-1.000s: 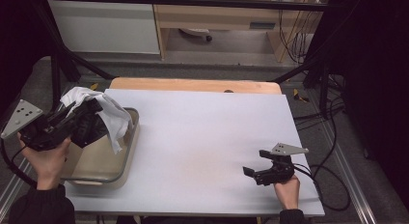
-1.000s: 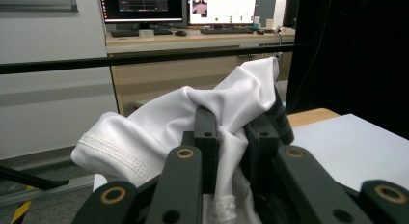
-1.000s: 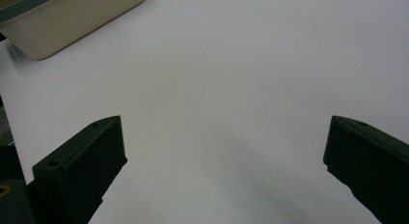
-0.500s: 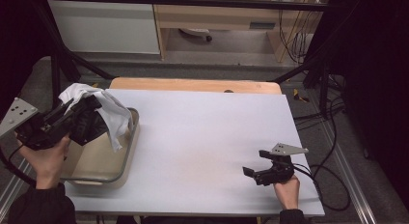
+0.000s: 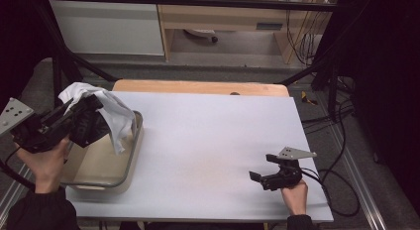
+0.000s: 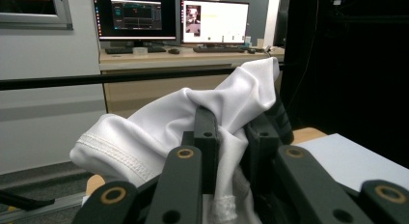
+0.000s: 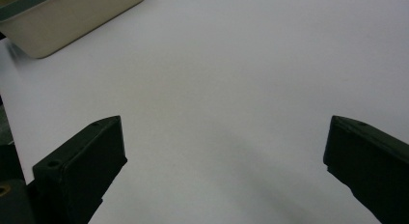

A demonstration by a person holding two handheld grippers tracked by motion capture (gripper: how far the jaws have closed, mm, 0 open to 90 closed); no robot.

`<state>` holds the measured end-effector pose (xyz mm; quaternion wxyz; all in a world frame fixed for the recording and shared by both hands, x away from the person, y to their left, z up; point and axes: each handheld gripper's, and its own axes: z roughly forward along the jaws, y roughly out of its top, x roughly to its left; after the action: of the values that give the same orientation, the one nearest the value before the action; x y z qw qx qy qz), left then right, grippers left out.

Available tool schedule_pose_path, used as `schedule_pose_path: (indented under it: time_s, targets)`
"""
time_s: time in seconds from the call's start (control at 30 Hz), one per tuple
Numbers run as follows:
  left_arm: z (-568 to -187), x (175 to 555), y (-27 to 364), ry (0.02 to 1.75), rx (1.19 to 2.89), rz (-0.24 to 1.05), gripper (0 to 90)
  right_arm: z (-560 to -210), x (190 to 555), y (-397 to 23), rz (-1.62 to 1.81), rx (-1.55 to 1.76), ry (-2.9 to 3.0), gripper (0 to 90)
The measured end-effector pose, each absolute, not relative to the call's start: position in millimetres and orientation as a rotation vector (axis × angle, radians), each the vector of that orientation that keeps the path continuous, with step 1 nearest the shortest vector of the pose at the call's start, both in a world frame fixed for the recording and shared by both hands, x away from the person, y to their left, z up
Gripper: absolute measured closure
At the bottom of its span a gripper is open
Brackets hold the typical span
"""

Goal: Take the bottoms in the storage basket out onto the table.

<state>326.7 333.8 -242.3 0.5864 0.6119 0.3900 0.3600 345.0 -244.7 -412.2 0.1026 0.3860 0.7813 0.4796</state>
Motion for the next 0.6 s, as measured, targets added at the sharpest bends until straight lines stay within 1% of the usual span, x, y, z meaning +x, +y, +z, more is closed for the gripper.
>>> schedule_pose_path:
  time_s: [0.6]
  targets:
    - [-230.8, 325.0, 322.3, 0.861, 1.399, 0.840, 77.7, -412.1, 344.9, -245.0, 1.417, 1.136, 2.305, 1.7]
